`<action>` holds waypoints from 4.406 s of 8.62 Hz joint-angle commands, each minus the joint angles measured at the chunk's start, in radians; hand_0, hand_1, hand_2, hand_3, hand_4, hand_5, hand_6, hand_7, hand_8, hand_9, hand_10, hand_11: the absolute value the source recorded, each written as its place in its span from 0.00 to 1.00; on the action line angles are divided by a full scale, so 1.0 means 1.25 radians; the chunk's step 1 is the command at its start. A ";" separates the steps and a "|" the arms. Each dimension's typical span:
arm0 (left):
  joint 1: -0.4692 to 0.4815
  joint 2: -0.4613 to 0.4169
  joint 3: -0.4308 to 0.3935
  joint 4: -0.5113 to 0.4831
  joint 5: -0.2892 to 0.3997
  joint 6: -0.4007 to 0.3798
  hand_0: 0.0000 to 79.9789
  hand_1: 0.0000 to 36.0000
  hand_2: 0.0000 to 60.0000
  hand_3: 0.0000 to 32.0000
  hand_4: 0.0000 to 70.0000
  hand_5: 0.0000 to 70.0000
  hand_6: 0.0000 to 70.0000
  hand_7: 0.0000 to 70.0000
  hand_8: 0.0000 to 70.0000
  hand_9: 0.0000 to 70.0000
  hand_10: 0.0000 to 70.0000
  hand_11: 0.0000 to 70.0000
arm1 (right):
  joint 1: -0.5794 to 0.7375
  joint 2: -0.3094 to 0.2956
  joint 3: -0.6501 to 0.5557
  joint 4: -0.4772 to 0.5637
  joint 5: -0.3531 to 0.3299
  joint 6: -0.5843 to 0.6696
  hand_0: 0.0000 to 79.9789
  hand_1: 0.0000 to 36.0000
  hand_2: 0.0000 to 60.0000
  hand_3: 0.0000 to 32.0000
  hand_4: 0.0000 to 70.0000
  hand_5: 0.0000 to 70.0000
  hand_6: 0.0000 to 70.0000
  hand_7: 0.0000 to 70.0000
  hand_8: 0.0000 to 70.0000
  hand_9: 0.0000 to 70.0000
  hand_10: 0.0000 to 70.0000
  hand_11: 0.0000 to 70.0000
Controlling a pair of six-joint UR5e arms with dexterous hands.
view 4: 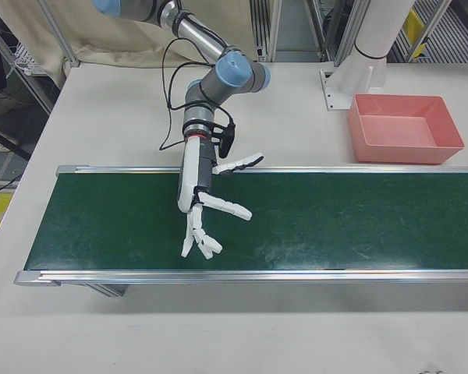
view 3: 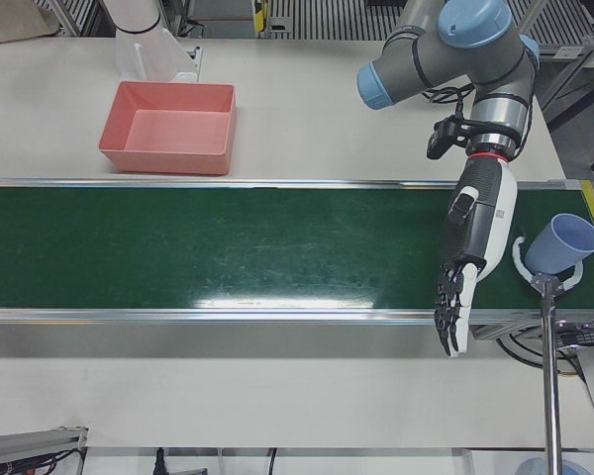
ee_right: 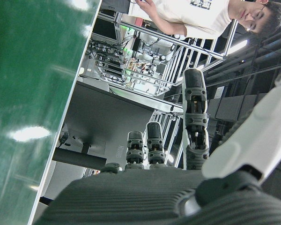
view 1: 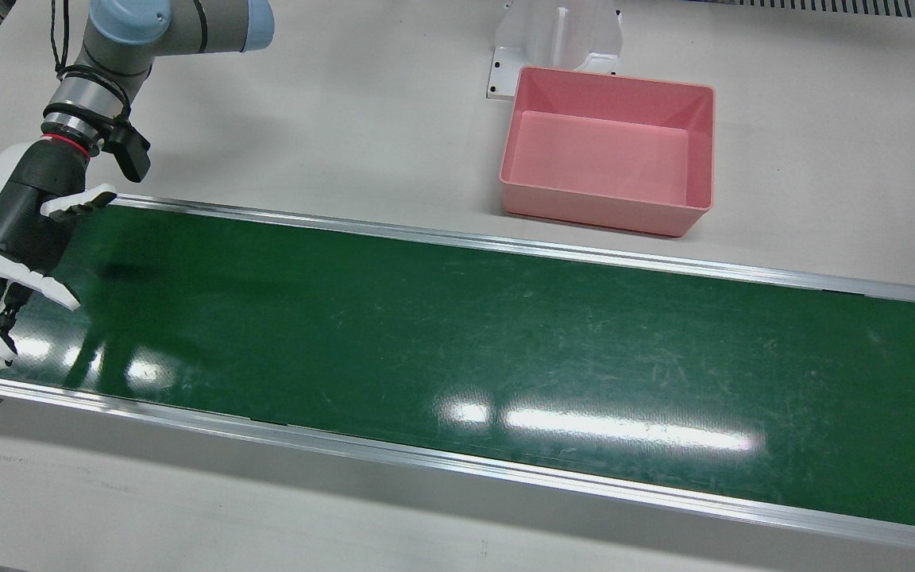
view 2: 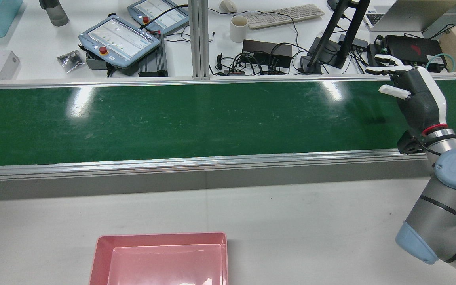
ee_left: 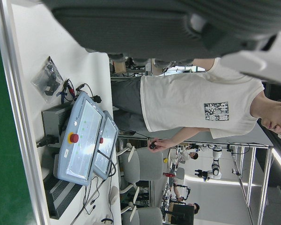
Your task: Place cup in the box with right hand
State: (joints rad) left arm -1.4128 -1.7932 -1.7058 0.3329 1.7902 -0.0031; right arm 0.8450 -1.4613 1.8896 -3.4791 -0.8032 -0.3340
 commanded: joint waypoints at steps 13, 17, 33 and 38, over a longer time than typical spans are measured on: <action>-0.001 0.000 0.000 0.000 0.000 0.000 0.00 0.00 0.00 0.00 0.00 0.00 0.00 0.00 0.00 0.00 0.00 0.00 | 0.006 0.076 -0.027 0.005 0.002 -0.022 0.55 0.00 0.00 0.77 0.43 0.02 0.03 0.35 0.09 0.16 0.00 0.00; -0.001 0.000 0.000 0.000 0.000 0.000 0.00 0.00 0.00 0.00 0.00 0.00 0.00 0.00 0.00 0.00 0.00 0.00 | 0.005 0.078 -0.029 0.007 0.002 -0.024 0.55 0.00 0.00 0.67 0.48 0.01 0.02 0.29 0.05 0.09 0.02 0.03; 0.000 0.000 0.000 0.000 0.000 0.000 0.00 0.00 0.00 0.00 0.00 0.00 0.00 0.00 0.00 0.00 0.00 0.00 | -0.130 0.395 -0.135 -0.190 0.142 -0.130 0.33 0.18 0.46 0.64 0.51 0.00 0.04 0.45 0.03 0.14 0.00 0.00; 0.000 0.000 0.000 0.000 0.000 0.000 0.00 0.00 0.00 0.00 0.00 0.00 0.00 0.00 0.00 0.00 0.00 0.00 | -0.127 0.322 -0.103 -0.190 0.111 -0.073 0.53 0.26 0.23 0.98 0.32 0.01 0.01 0.35 0.03 0.11 0.00 0.00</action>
State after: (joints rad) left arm -1.4133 -1.7932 -1.7058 0.3329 1.7902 -0.0031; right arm 0.6847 -1.0135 1.7342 -3.7168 -0.6512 -0.4724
